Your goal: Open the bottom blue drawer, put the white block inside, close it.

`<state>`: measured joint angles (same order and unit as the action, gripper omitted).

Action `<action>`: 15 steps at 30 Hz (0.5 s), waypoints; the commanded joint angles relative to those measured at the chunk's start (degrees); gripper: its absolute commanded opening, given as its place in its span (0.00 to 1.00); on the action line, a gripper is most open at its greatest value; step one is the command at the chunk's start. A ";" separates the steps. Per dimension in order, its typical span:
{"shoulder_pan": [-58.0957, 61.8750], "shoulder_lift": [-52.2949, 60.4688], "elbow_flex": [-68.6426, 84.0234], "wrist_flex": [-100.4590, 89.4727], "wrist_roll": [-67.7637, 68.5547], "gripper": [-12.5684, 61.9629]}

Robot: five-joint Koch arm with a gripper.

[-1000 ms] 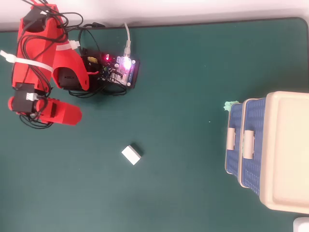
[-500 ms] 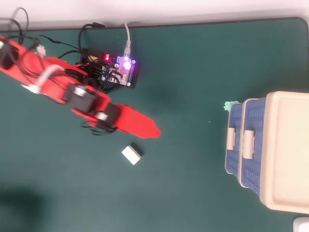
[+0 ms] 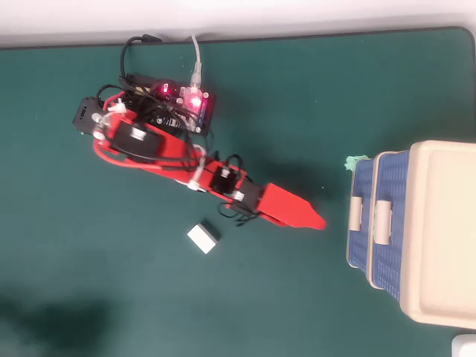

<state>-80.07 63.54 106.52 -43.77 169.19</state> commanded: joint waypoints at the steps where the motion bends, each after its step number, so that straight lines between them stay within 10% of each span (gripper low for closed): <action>1: -2.55 -0.09 -5.36 -5.36 1.58 0.62; 15: -6.59 -10.63 -29.27 16.00 1.49 0.43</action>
<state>-85.52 51.59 80.33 -26.89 169.10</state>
